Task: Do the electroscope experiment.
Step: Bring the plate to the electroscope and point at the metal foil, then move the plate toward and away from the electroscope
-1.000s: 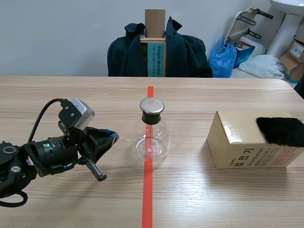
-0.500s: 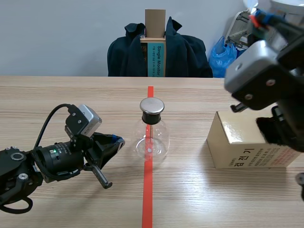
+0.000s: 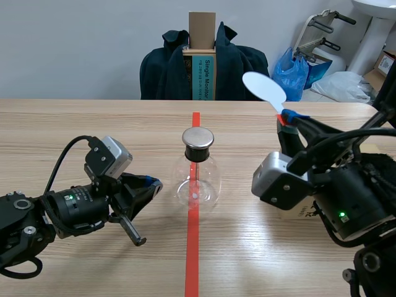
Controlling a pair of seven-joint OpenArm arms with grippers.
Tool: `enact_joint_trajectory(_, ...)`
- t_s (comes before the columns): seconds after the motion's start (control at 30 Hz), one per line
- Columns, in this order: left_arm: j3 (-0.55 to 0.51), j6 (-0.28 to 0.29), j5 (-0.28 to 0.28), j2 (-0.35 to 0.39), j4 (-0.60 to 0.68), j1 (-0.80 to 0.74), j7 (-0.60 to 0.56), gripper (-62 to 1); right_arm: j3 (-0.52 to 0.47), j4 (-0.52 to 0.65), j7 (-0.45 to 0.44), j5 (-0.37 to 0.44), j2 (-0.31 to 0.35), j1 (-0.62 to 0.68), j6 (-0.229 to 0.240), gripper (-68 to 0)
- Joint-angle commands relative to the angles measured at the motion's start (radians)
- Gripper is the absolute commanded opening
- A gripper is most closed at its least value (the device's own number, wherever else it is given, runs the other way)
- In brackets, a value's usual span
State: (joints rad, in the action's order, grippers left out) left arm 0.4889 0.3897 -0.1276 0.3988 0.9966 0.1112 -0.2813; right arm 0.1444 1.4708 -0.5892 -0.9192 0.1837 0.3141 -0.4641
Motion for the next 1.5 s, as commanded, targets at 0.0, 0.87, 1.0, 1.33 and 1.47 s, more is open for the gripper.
enact_joint_trajectory(0.0, -0.004, -0.002, -0.009, -0.005, 0.030, 0.005, -0.014, -58.1, -0.007, 0.005, -0.009, -0.007, 0.003, -0.018, -0.015, -66.7)
enact_joint_trajectory(0.87, -0.004, -0.002, -0.010, -0.005, 0.030, 0.005, -0.014, -58.2, -0.008, -0.141, -0.111, -0.130, -0.009, -0.090, -0.018, -66.7)
enact_joint_trajectory(1.0, -0.004, -0.002, -0.010, -0.005, 0.030, 0.005, -0.014, -58.1, -0.008, -0.141, -0.169, -0.143, -0.009, -0.090, -0.019, -66.7)
enact_joint_trajectory(1.33, -0.004, -0.002, -0.010, -0.005, 0.030, 0.005, -0.014, -58.2, -0.008, -0.141, -0.301, -0.174, -0.009, -0.090, -0.018, -66.7)
enact_joint_trajectory(1.47, -0.004, -0.002, -0.010, -0.005, 0.030, 0.005, -0.014, -58.2, -0.007, -0.141, -0.329, -0.182, -0.009, -0.090, -0.018, -66.7)
